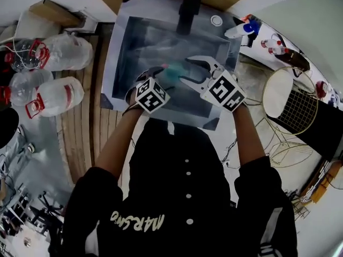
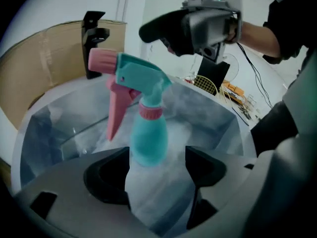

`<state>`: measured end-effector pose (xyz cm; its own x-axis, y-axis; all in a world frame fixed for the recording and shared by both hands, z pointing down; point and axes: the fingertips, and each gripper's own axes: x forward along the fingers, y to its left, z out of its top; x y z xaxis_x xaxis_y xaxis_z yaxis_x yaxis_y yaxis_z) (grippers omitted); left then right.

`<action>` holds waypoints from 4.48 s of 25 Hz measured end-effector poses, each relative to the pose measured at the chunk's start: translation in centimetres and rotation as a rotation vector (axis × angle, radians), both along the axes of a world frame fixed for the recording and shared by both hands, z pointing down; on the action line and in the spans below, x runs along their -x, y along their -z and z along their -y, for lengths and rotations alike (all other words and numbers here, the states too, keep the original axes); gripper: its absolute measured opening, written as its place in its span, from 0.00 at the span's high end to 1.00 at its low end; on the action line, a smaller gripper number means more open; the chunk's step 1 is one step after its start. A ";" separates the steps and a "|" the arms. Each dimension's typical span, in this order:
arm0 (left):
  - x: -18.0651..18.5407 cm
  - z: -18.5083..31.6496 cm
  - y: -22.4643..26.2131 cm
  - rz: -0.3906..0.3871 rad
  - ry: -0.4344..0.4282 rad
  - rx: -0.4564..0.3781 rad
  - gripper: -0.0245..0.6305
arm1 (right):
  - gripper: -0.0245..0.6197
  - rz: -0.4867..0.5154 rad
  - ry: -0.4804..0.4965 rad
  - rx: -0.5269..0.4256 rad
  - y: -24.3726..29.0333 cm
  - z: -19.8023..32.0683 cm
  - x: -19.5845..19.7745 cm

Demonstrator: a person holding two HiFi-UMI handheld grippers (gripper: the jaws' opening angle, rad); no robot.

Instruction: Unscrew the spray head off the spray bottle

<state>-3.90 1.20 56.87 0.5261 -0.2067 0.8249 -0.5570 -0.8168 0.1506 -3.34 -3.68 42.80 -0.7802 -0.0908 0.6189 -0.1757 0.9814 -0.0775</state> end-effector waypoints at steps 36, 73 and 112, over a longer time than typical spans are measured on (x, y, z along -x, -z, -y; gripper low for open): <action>-2.8 4.8 -3.4 -0.187 -0.193 -0.194 0.41 | 0.73 -0.138 -0.060 -0.055 -7.7 1.0 2.6; -4.1 4.3 -3.4 -0.206 -0.230 -0.188 0.41 | 0.47 0.166 -0.834 0.391 -2.5 2.8 -2.9; -4.6 4.6 -3.5 -0.207 -0.213 -0.196 0.41 | 0.80 -0.242 0.231 -0.239 -6.2 -0.2 0.8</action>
